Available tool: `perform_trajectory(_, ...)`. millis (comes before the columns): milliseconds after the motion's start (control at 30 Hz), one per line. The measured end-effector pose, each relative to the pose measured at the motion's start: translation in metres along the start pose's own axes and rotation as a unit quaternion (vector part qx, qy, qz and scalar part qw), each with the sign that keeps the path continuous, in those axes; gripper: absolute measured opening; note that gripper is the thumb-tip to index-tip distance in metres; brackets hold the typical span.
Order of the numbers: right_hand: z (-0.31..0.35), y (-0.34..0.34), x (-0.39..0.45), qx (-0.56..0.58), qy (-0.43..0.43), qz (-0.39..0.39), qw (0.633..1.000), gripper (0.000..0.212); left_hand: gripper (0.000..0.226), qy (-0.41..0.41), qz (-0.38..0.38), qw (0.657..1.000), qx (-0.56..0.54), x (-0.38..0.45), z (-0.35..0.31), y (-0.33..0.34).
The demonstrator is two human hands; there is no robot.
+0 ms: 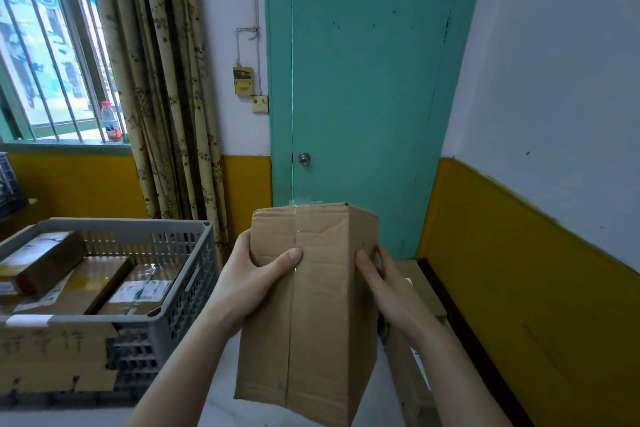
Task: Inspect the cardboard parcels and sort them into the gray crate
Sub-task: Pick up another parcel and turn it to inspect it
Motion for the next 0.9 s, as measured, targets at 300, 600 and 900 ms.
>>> perform_trajectory(300,-0.013,-0.009,-0.001,-0.02,-0.025,-0.075,0.997,0.07,0.082,0.021,-0.083,0.992,0.096,-0.001,-0.01,0.001)
perform_trajectory(600,-0.012,-0.006,-0.003,0.018,-0.019,-0.09,0.996,0.104,0.122,-0.023,0.027,0.992,0.118,-0.011,-0.02,0.02)
perform_trajectory(900,0.007,-0.011,-0.012,-0.016,-0.078,-0.119,0.99,0.063,0.073,0.023,-0.001,0.997,0.072,0.002,-0.006,0.011)
Point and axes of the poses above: each hand's wrist, its own x-axis towards the middle knuckle, its own y-axis out of the palm, z = x × y, the point moved 3 cm from there along x, towards the middle knuckle, and after that the axes turned 7 degrees about z, right-handed, at the moved point
